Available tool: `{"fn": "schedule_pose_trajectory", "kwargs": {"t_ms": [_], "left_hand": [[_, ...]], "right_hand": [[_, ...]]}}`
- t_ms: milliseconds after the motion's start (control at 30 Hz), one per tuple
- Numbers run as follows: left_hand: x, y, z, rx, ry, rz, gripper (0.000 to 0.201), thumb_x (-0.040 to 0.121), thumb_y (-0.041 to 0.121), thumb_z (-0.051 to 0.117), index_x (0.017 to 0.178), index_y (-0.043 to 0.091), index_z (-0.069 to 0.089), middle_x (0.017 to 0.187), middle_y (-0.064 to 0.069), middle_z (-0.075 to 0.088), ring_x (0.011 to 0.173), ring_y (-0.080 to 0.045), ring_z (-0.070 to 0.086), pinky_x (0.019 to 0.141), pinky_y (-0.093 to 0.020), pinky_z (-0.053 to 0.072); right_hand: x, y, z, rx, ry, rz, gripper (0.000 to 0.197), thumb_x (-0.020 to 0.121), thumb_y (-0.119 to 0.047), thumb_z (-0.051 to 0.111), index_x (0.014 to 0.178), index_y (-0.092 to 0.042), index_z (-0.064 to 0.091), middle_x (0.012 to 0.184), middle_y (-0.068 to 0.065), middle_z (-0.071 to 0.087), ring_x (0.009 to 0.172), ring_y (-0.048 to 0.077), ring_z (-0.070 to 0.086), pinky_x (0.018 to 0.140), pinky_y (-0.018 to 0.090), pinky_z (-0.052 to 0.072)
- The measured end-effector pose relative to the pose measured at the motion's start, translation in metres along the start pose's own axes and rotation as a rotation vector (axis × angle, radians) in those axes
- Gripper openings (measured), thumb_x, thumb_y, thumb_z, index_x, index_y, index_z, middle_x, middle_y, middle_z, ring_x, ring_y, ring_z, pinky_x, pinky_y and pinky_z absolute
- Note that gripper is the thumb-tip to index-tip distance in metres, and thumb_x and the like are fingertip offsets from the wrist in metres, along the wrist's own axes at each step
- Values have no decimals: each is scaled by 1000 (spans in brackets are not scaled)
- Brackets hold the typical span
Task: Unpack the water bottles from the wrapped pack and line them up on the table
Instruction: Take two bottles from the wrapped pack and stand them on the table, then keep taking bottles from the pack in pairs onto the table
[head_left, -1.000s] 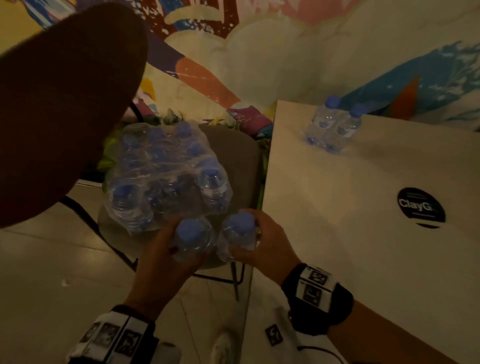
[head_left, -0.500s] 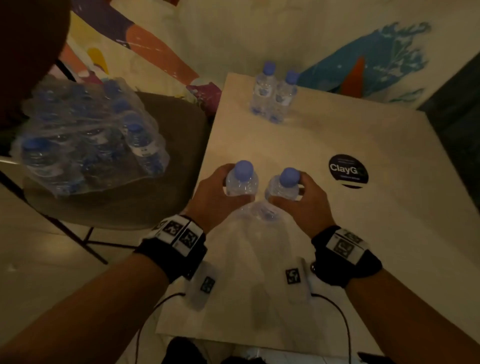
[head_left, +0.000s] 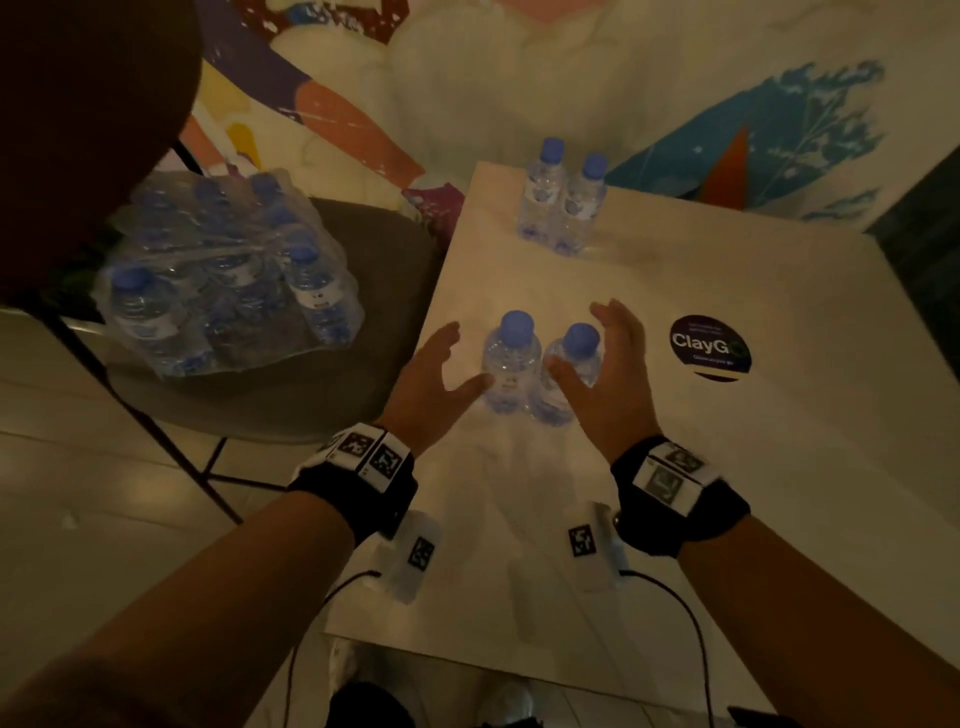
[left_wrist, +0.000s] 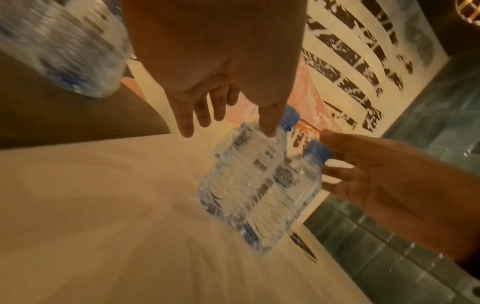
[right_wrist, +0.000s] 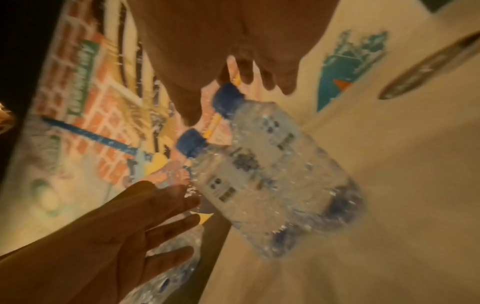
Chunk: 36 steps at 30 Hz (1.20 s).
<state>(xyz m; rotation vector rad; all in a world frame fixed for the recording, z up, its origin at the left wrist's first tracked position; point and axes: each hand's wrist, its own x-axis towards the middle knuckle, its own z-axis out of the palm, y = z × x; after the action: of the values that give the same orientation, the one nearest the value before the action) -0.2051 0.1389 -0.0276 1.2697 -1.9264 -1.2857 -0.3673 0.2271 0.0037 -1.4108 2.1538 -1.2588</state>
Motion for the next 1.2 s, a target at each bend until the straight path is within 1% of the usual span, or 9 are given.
{"fn": "schedule_pose_trajectory", "kwargs": {"t_ms": [100,233,367,467,533,733,833,967,1200], "left_hand": [[-10,-14,-37,48,212,-6,49,84,13,61,130,15,43,136,-10,49,123,-25,49,106,-44,41],[-22,-37,-96,77,557,-11,35,80,5,61,115,10,54,121,-9,53,114,-28,50,98,-39,43],[-14,-75,-155,44,728,-95,39,77,1,62,114,3,52,123,-25,49,114,-38,48,94,-39,43],[-2,-99,-194,37,791,-164,45,76,4,64,119,4,49,127,-24,46,115,-38,47,101,-44,42],[7,-109,-212,4,786,-188,49,77,6,64,122,7,45,132,-21,41,118,-36,45,103,-48,41],[33,-123,-247,18,713,-157,53,77,23,63,124,12,44,130,-17,45,118,-32,47,102,-50,42],[43,-130,-254,188,641,-136,58,71,47,63,116,12,53,118,-18,58,110,-35,53,95,-53,46],[47,-124,-254,321,601,-152,55,73,34,72,119,10,52,125,-22,47,115,-37,43,96,-45,39],[29,-122,-247,318,385,94,44,78,14,70,116,3,53,115,-21,60,108,-30,54,91,-31,38]], "right_hand": [[4,-39,10,-36,67,-215,43,82,-11,62,121,-2,45,143,20,29,124,-1,23,98,-9,13],[11,-85,60,106,-78,-305,34,82,-14,54,113,-3,52,127,17,47,117,16,45,103,30,40],[20,-105,131,151,-296,-154,36,83,-9,58,118,-2,52,122,20,55,111,27,55,97,41,49],[30,-111,177,102,-386,-44,42,85,-8,60,124,-3,46,129,19,51,119,29,49,95,15,34],[42,-113,204,104,-398,11,42,85,-9,60,124,-2,45,126,17,48,115,24,47,84,6,25],[81,-123,255,31,-166,51,51,79,-18,68,120,-1,43,120,19,44,109,29,46,95,39,41],[90,-130,268,-60,-144,41,60,76,-33,69,125,-10,42,121,21,39,112,35,41,93,40,40],[94,-138,273,-154,-153,25,56,73,-42,69,120,-20,48,119,16,37,109,32,38,84,30,33],[62,-139,246,128,-227,-64,40,75,-23,73,110,-21,53,128,11,39,118,27,41,106,40,38]]}}
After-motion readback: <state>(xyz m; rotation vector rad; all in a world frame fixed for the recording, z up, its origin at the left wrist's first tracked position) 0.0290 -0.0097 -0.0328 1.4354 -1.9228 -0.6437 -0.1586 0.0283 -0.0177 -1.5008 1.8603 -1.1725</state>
